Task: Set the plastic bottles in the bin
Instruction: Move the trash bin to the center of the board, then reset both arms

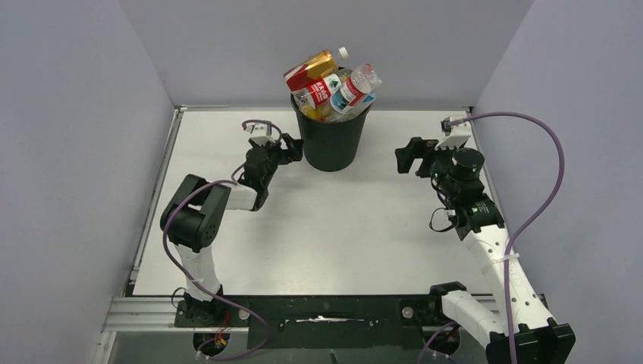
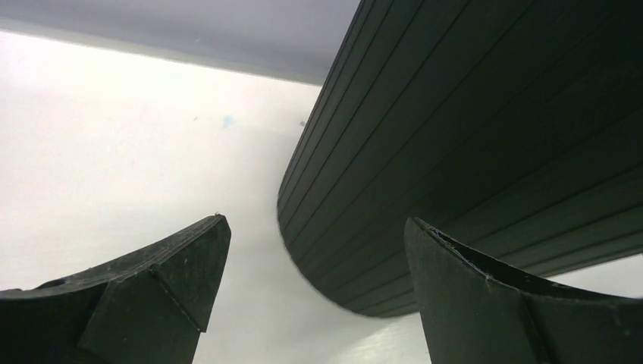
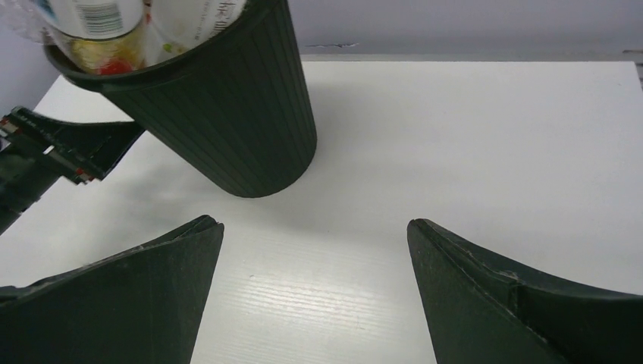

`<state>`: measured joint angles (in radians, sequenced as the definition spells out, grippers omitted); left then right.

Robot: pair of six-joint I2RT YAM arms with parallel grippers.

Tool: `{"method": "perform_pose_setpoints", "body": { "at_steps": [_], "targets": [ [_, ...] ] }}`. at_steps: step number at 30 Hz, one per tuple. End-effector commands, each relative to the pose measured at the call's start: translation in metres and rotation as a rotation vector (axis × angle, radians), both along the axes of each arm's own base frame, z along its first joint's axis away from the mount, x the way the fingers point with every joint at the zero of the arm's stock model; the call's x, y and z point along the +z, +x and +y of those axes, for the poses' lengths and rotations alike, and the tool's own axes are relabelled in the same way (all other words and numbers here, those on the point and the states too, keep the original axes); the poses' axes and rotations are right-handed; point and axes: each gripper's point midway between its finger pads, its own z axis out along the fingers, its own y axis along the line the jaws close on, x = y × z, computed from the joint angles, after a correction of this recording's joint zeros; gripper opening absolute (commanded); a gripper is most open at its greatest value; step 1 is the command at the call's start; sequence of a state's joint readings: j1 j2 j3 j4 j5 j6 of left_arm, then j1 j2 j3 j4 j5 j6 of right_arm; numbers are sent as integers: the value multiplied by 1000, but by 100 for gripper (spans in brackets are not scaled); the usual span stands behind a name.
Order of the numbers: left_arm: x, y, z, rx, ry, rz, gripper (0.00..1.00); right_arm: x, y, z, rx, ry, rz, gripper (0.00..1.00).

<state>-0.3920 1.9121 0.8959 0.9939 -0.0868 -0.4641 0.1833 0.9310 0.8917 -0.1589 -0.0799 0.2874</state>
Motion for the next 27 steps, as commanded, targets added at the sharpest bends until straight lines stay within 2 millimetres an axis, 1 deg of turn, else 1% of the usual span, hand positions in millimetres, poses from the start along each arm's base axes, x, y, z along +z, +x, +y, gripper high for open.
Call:
{"method": "perform_pose_setpoints", "body": {
  "at_steps": [1,4,7,8,9,10,13,17,18,20,26,27],
  "targets": [
    [31,-15,17,45,-12,-74,86,5,3,-25,-105,16,-12,98],
    [35,-32,28,65,10,-58,87,-13,6,-39,-158,39,30,98],
    [41,-50,42,92,43,-28,87,-38,8,-58,-243,37,74,98],
    [38,-58,48,106,60,-4,87,-47,7,-64,-273,32,85,98],
    [45,-64,54,126,63,-3,87,-56,7,-69,-292,28,92,98],
    [41,-75,62,139,78,14,87,-63,6,-72,-301,24,95,98],
    [40,-97,86,199,105,58,87,-86,4,-87,-365,-15,103,98],
    [26,-126,123,312,126,145,87,-117,-4,-113,-497,-59,96,98],
    [24,-133,133,348,125,161,87,-121,-7,-120,-537,-57,84,98],
    [11,-144,150,408,146,202,87,-129,-13,-130,-591,-55,56,98],
    [-19,-164,188,532,261,233,87,-148,-30,-151,-694,-97,-45,98],
    [-20,-164,192,551,270,229,87,-152,-33,-154,-706,-112,-54,98]
  ]
}}
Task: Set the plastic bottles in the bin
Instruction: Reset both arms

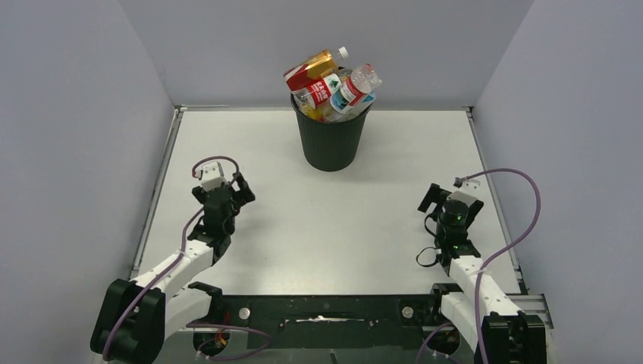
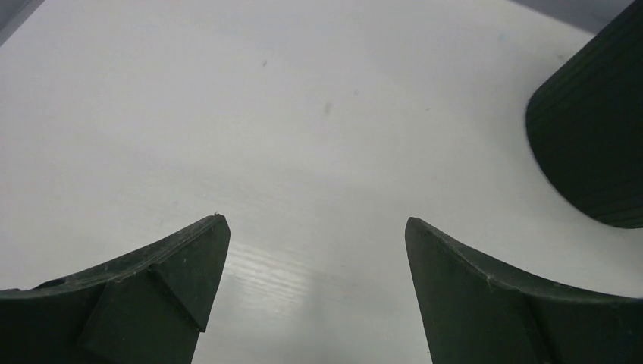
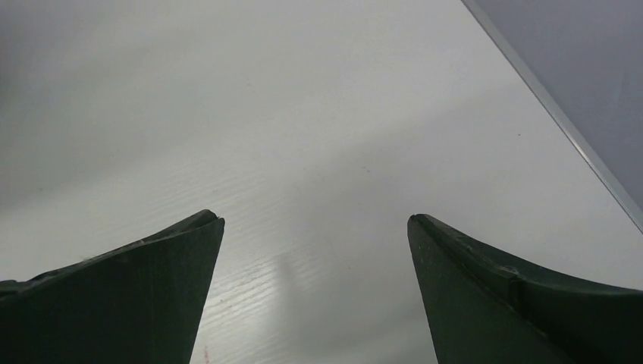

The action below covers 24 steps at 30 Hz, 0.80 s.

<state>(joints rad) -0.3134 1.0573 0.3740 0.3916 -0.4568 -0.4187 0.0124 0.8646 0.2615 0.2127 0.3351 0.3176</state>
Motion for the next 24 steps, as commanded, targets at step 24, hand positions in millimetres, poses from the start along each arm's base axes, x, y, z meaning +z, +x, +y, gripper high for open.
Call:
{"method": "perform_pose_setpoints", "body": {
  "at_steps": [24],
  "targets": [
    [-29,17,69,79,241,-102,88,6,52,-65,-179,-174,-222,98]
  ]
}}
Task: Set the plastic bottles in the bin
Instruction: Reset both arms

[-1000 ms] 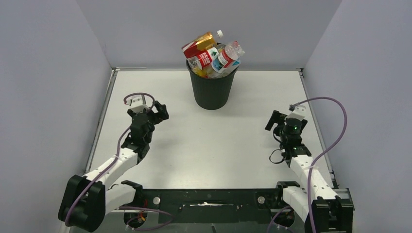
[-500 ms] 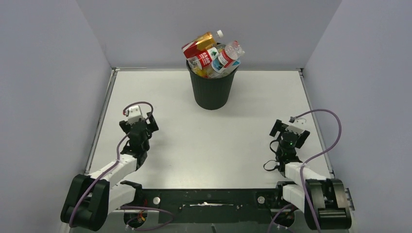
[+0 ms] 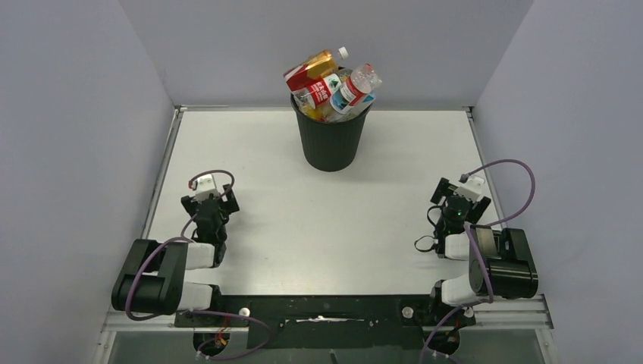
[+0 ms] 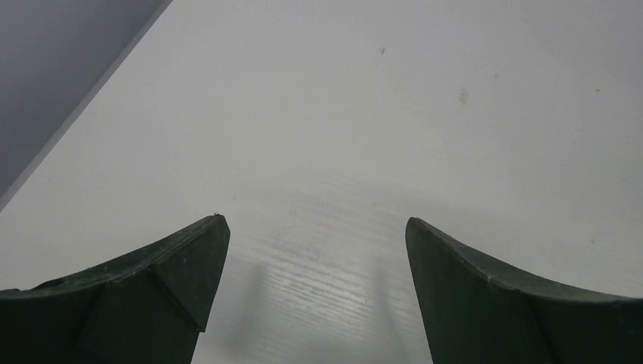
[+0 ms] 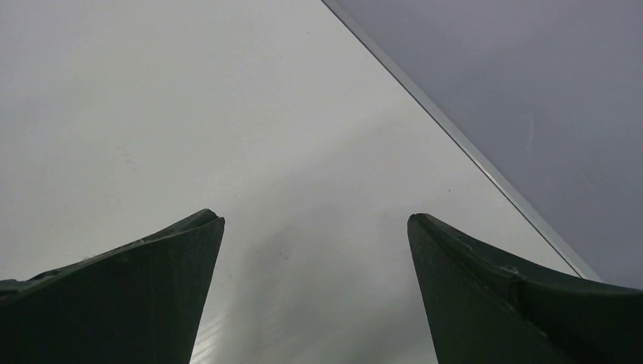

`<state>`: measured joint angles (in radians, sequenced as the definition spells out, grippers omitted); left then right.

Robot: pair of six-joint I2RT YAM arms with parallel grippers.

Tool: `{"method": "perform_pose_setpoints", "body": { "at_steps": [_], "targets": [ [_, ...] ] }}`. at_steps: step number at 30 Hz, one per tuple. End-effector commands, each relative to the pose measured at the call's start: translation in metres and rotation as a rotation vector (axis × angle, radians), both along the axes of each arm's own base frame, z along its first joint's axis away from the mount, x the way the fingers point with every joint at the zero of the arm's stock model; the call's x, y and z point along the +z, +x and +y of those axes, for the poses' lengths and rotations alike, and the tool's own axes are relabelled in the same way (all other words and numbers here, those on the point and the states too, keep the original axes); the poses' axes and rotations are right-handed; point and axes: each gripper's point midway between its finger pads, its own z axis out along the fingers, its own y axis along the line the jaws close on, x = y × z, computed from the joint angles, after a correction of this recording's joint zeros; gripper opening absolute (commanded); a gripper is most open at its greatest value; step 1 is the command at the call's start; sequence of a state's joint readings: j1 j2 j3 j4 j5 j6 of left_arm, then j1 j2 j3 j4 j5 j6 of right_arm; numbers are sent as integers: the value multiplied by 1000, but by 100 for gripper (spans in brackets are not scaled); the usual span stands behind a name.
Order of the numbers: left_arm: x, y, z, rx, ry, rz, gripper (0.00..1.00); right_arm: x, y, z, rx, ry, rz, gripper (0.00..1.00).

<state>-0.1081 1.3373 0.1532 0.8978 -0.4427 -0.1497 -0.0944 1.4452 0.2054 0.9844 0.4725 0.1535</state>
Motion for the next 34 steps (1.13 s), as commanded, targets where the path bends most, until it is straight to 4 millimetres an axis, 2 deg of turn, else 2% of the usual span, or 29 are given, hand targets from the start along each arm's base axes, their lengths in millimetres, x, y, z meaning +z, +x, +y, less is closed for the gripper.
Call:
{"method": "perform_pose_setpoints", "body": {
  "at_steps": [1,4,6,8,11,13,18,34],
  "targets": [
    [41,32,-9,-63,9,-153,88,36,20,1,43,-3,-156,98],
    [40,40,-9,-80,31,-141,88,27,34,20,181,-37,-112,98],
    [37,43,-8,-89,37,-134,88,26,34,26,216,-60,-118,98],
    [37,41,-8,-125,34,-183,88,27,34,26,219,-69,-119,98],
    [27,36,-13,-208,59,-204,88,27,35,26,220,-64,-117,98],
    [16,47,-12,-191,10,-132,88,25,36,26,222,-56,-110,98],
    [17,50,-4,-178,5,-139,88,26,36,27,225,-59,-115,98],
    [18,49,-5,-178,0,-142,88,25,37,27,228,-56,-109,98]
  ]
}}
